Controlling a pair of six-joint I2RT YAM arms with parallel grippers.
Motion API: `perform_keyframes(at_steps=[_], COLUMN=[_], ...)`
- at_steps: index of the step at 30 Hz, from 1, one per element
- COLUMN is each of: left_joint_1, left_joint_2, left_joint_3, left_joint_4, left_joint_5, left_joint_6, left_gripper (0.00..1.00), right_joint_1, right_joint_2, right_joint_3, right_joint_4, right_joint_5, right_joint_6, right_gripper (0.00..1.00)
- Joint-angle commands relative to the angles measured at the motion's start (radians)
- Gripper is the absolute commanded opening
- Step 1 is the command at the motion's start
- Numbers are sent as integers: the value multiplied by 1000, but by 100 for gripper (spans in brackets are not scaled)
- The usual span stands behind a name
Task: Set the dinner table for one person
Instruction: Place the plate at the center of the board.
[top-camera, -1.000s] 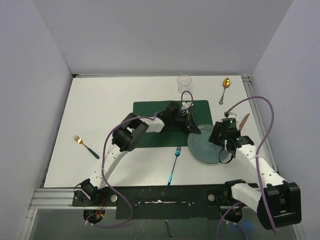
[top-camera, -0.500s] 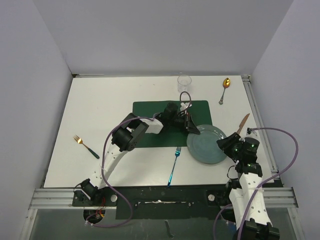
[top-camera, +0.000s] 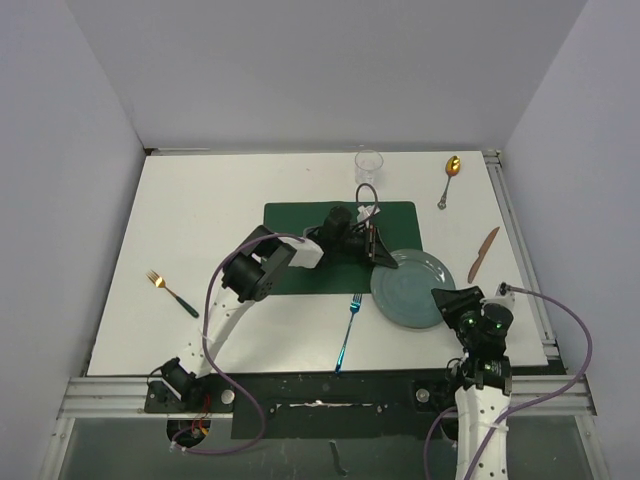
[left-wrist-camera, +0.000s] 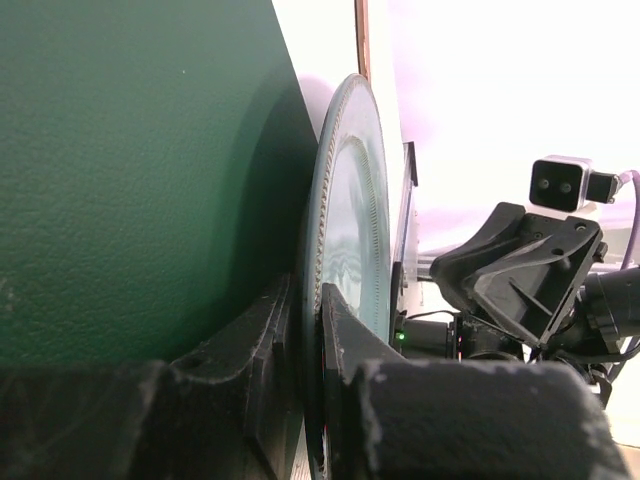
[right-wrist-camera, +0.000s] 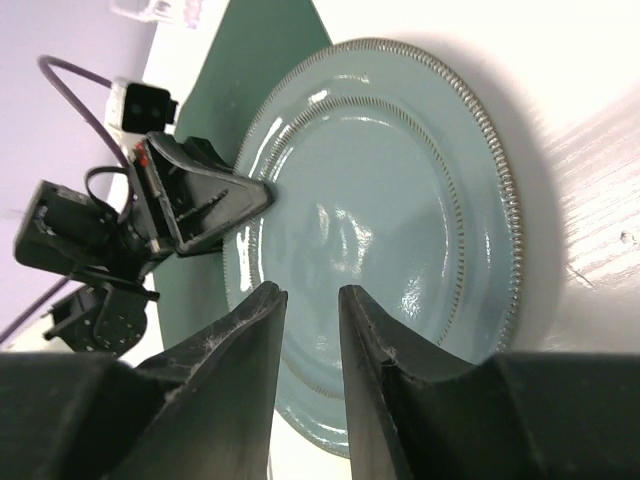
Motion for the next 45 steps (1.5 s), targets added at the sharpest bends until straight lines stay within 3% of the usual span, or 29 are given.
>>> perform_keyframes(at_steps=[1,7,15,23,34,41,45], left_joint_1=[23,35,92,158,165,155,153], left_joint_2=[-49,-48,-36,-28,-12,-1,0], left_joint_3=[0,-17,-9,-17,-6,-9,-9], left_joint_4=[122,176,191,191,201,221,223], left_joint_5=[61,71,66,65,96,111,116], left_joint_6=[-58,-94,-118,-125,-126,-140,-145], left_gripper=[0,0,0,0,0,0,0], right_joint_1=[-8,-8,-8,-7,-7,-6,-6], right_joint_2=[-112,-256,-191,-37,361,486,488], right_joint_3=[5,18,41,15,-22,-67,-63], right_joint_4=[-177,-353,-401,-278,94,247,250], right_joint_5=[66,121,116,63,-14,-24,-7], right_joint_6=[80,132,60,9,-37,-28,-29], right_gripper=[30,32,34,34,34,34,33])
